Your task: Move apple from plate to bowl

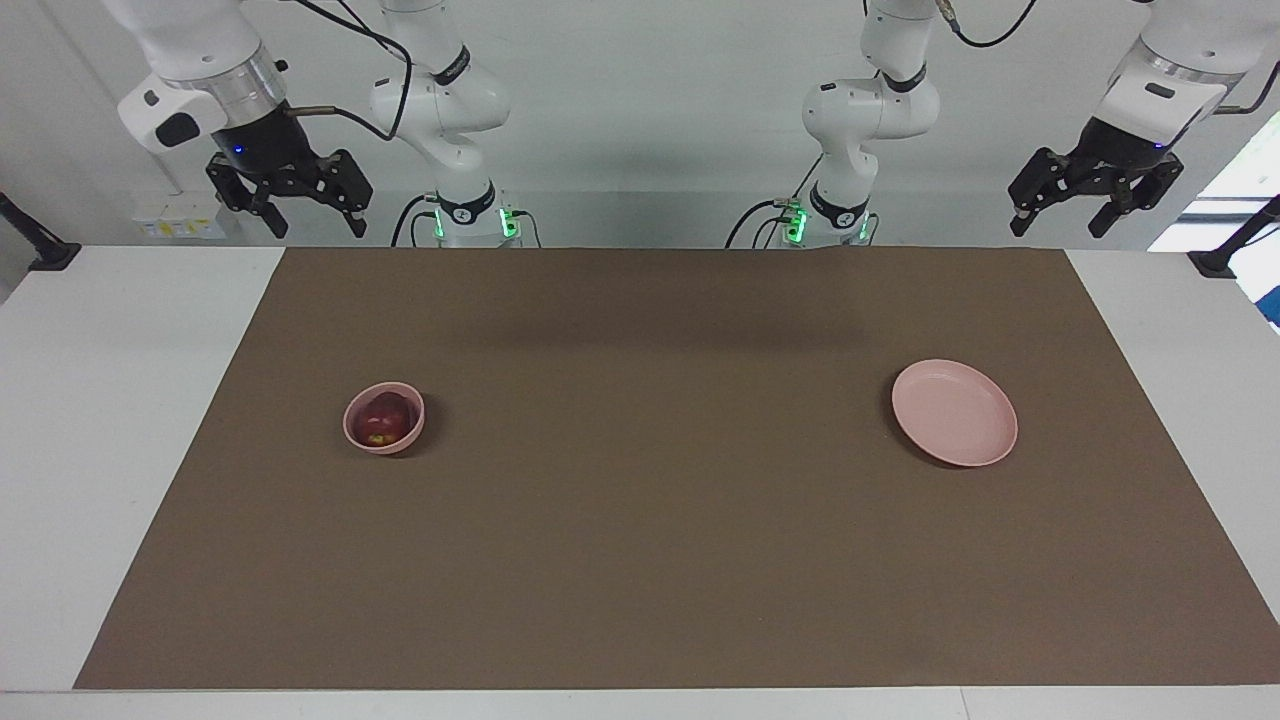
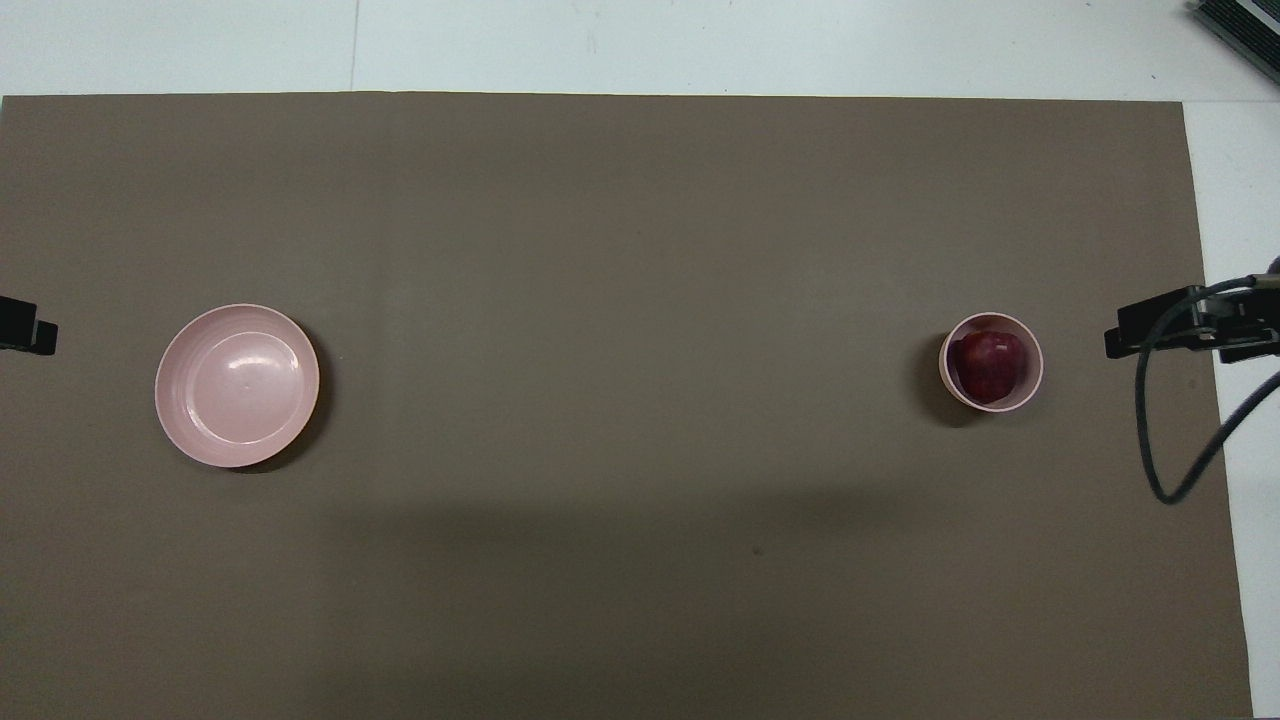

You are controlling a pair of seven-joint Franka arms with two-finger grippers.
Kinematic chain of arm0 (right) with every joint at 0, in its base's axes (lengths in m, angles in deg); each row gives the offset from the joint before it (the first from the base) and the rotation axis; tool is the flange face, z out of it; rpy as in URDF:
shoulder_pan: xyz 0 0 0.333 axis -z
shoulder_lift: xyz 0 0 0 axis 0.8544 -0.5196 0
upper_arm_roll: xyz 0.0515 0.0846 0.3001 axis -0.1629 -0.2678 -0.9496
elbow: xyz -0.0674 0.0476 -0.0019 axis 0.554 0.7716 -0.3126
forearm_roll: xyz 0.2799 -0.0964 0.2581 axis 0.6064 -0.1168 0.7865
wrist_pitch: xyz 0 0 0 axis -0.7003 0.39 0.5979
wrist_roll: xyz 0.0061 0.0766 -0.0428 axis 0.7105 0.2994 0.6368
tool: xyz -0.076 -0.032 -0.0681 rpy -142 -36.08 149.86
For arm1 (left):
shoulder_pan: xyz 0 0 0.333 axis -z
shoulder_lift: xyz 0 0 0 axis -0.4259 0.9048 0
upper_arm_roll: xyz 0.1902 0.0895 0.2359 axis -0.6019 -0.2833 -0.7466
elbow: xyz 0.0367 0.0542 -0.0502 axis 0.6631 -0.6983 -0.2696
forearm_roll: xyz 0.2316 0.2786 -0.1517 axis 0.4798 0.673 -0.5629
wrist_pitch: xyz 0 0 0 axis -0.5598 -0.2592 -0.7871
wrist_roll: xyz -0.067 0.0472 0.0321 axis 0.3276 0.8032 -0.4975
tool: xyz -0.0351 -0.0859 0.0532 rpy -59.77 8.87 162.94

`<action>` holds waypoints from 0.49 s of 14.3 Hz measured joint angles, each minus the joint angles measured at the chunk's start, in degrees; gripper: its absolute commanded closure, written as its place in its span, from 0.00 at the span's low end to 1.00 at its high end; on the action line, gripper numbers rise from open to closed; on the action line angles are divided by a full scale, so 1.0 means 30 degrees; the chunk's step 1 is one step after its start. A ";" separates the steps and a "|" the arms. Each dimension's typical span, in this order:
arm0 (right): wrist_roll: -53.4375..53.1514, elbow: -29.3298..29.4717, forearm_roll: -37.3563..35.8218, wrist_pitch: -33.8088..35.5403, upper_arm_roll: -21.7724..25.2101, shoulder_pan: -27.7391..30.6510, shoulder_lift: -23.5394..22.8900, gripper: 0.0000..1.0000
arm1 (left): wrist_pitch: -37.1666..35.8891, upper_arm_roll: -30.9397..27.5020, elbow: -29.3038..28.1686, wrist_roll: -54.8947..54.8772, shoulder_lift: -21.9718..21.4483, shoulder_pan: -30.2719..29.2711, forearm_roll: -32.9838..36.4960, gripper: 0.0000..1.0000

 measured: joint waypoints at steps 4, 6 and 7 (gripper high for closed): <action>0.0000 -0.2242 -0.0624 -0.0869 0.0022 0.0084 0.1136 0.00 | -0.0001 0.0000 0.0000 0.0001 0.0000 0.0000 0.0000 0.00; 0.0005 -0.2661 -0.0696 -0.0875 0.0118 0.0213 0.1489 0.00 | -0.0002 0.0000 0.0000 0.0001 0.0000 0.0000 0.0000 0.00; 0.0105 -0.2705 -0.0704 -0.0874 0.0140 0.0431 0.1568 0.00 | -0.0002 0.0000 0.0000 0.0002 0.0000 0.0000 0.0000 0.00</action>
